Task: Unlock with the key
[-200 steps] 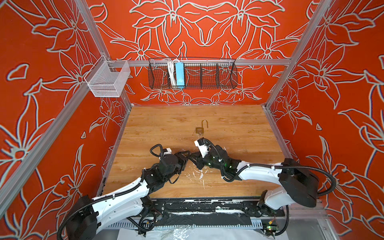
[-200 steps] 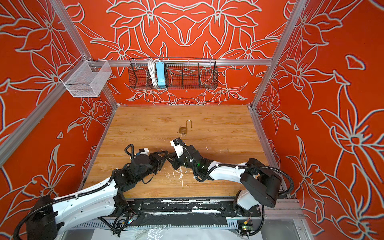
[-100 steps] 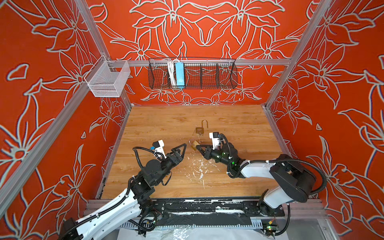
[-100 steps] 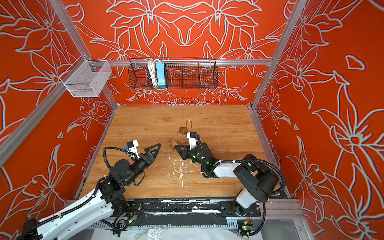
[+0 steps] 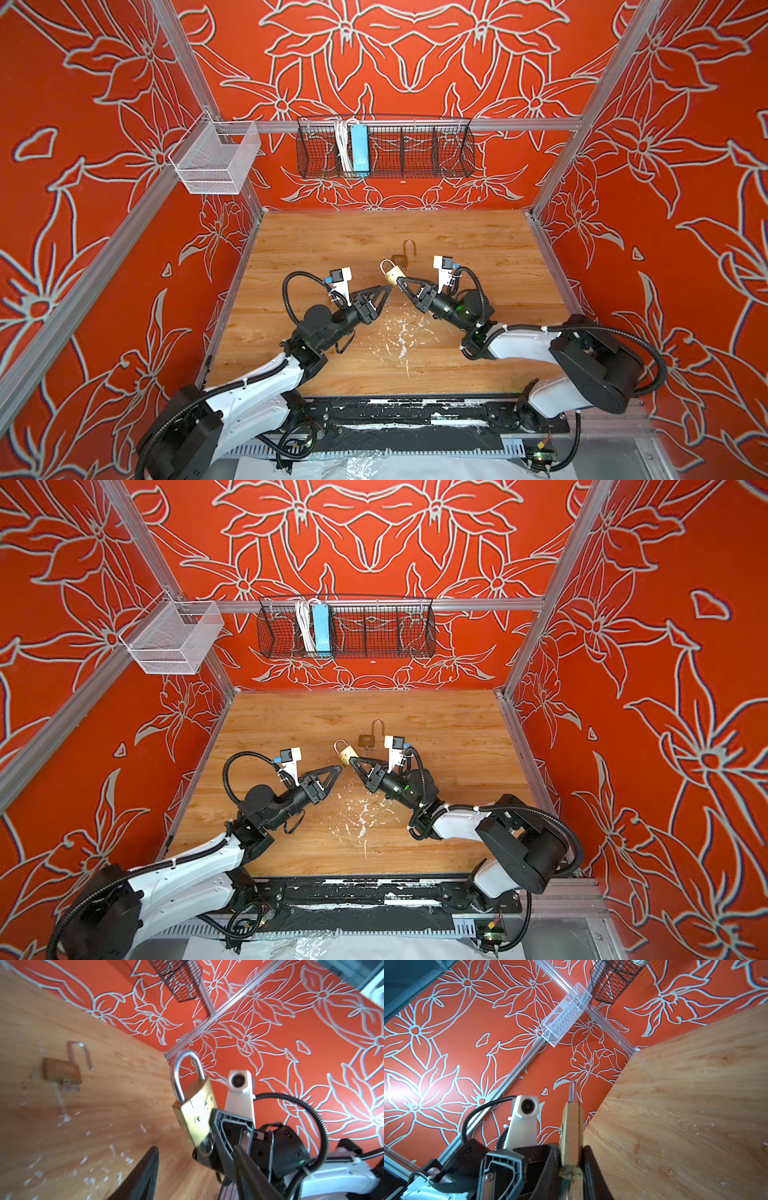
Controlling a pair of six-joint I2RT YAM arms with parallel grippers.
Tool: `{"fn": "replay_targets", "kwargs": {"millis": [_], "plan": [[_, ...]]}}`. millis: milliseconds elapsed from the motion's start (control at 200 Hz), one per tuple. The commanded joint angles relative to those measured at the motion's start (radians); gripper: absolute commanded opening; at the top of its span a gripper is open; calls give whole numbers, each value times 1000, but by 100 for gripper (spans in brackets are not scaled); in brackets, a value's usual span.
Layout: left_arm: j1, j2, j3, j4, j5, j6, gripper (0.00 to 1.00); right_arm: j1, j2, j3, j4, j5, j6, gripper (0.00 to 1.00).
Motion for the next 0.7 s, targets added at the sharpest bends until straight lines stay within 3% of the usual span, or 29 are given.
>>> {"fn": "replay_targets", "kwargs": {"millis": [0, 175, 400, 696], "plan": [[12, 35, 41, 138, 57, -17, 58, 3, -31, -6, 92, -18, 21, 0], [20, 50, 73, 137, 74, -18, 56, 3, -26, 5, 102, -30, 32, 0], [26, 122, 130, 153, 128, -43, 44, 3, -24, 11, 103, -40, 34, 0], [40, 265, 191, 240, 182, -80, 44, 3, -44, 9, 102, -40, 36, 0]]}}
